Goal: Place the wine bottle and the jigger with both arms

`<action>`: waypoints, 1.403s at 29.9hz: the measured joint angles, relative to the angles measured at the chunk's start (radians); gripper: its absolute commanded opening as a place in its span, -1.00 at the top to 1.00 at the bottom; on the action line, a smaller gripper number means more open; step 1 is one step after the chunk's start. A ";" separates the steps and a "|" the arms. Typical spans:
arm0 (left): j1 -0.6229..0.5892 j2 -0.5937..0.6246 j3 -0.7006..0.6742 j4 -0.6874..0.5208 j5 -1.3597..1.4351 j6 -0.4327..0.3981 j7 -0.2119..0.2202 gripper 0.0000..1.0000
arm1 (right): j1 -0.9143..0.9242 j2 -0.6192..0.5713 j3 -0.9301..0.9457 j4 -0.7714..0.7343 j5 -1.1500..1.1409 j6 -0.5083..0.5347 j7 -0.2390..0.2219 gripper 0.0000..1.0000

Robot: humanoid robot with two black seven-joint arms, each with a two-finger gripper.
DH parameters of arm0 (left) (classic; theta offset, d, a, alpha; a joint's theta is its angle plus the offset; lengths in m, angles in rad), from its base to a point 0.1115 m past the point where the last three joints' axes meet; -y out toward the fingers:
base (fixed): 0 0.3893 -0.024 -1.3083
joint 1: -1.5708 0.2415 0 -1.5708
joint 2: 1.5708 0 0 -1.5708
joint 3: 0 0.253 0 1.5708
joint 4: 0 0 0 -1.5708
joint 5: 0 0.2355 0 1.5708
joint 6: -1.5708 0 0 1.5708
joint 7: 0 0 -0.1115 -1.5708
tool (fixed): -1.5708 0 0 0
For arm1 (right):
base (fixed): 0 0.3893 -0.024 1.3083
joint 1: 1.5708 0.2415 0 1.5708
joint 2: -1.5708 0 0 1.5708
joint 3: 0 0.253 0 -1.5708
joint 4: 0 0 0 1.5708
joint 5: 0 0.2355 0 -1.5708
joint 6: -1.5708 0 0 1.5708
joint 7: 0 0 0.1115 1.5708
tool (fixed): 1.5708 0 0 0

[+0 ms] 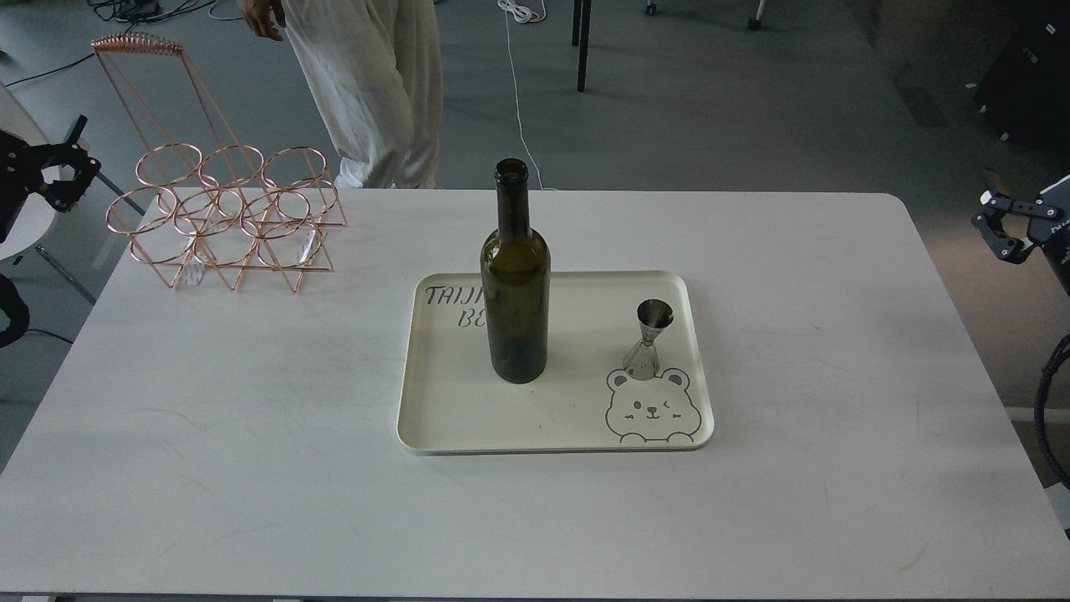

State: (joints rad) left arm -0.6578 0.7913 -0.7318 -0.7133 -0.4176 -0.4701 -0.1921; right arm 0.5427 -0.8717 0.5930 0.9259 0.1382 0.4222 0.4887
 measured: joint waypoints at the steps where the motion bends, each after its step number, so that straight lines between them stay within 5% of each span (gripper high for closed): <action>1: 0.000 0.000 0.000 0.000 0.000 0.000 0.000 -0.97 | -0.023 -0.028 -0.001 0.029 -0.037 -0.011 0.000 -0.98; 9: 0.000 -0.004 0.000 -0.001 0.003 0.000 0.000 -0.97 | -0.172 -0.178 -0.004 0.233 -0.326 -0.195 0.000 -0.97; 15: -0.002 0.001 0.006 -0.004 0.011 -0.007 0.003 -0.97 | -0.268 -0.213 -0.036 0.411 -0.717 -0.512 0.000 -0.97; 23: -0.010 0.014 0.003 -0.005 0.011 -0.018 0.004 -0.97 | -0.290 -0.179 -0.141 0.450 -1.211 -0.876 0.000 -0.96; 34: -0.017 0.007 0.014 -0.005 0.011 -0.009 0.003 -0.97 | -0.254 0.082 -0.184 0.269 -1.704 -0.911 0.000 -0.89; 42: -0.017 0.011 0.014 -0.005 0.011 -0.008 0.000 -0.97 | -0.123 0.276 -0.283 0.080 -1.823 -0.911 0.000 -0.71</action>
State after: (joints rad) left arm -0.6751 0.8020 -0.7180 -0.7179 -0.4062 -0.4785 -0.1917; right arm 0.4197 -0.5958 0.3102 1.0059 -1.6849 -0.4889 0.4886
